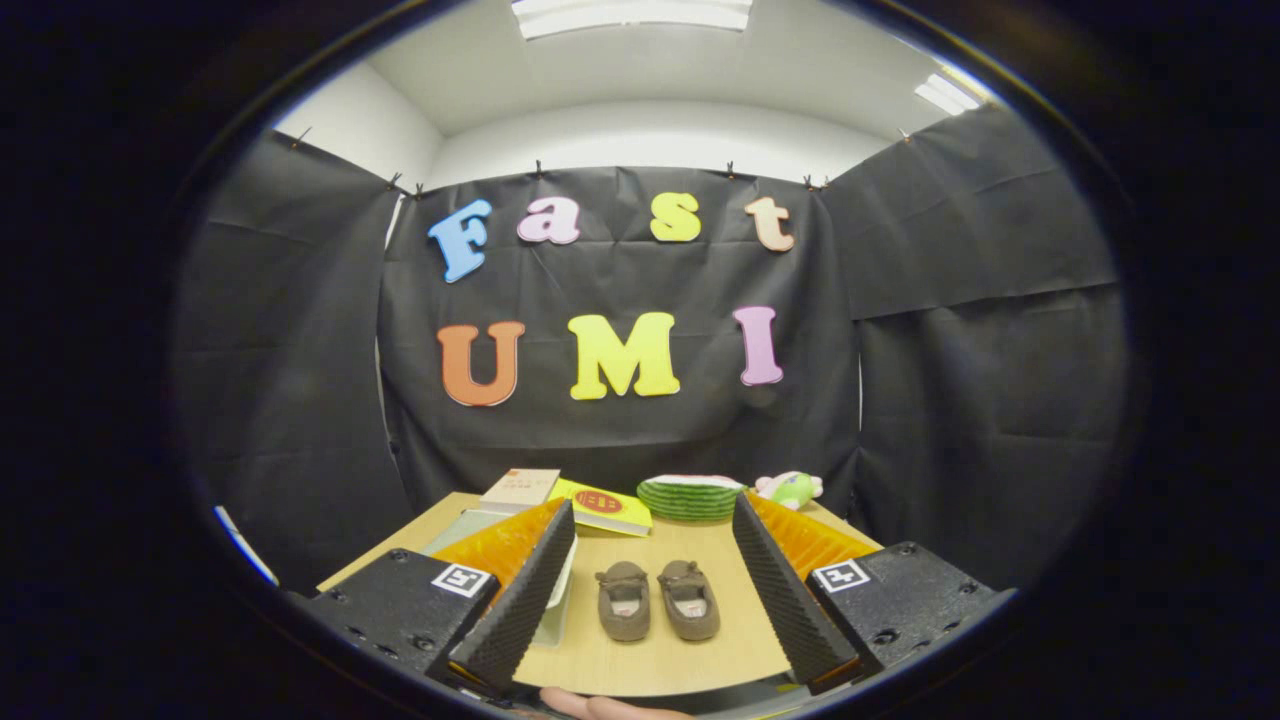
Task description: Open the storage box then place both shoes into the box .Put the left shoe in first, then the right shoe, with the right side of both shoes facing outward in a uniform manner.
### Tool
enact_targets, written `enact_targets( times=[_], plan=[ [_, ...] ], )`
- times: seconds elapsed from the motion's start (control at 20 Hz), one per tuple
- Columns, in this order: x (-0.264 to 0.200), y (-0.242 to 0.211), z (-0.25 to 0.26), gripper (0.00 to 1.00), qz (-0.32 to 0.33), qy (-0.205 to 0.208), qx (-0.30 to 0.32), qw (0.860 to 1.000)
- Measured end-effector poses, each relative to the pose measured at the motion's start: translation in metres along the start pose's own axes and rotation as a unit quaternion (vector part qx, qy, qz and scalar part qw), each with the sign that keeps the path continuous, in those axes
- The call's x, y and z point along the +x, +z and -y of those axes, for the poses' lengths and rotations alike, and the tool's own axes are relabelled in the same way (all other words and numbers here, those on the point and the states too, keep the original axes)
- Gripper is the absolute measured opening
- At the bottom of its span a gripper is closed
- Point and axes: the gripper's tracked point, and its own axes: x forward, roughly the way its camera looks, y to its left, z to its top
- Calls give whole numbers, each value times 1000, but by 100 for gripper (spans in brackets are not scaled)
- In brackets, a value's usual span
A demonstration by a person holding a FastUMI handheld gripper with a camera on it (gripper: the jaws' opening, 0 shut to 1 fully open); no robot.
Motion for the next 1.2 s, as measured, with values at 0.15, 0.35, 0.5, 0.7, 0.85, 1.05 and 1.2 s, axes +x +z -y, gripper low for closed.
enact_targets(
  times=[0.15, 0.35, 0.5, 0.7, 0.85, 1.05, 1.2],
  plan=[
    [11, -14, -1, 100, -15, 2, -1, 1000],
    [40, -42, -5, 100, -52, 15, 9, 998],
    [71, -69, -15, 100, -101, 42, 20, 994],
    [113, -97, -33, 100, -164, 85, 68, 980],
    [150, -124, -41, 100, -214, 109, 104, 965],
    [198, -162, -58, 99, -296, 151, 159, 930],
    [227, -189, -69, 100, -346, 184, 177, 903]
  ],
)
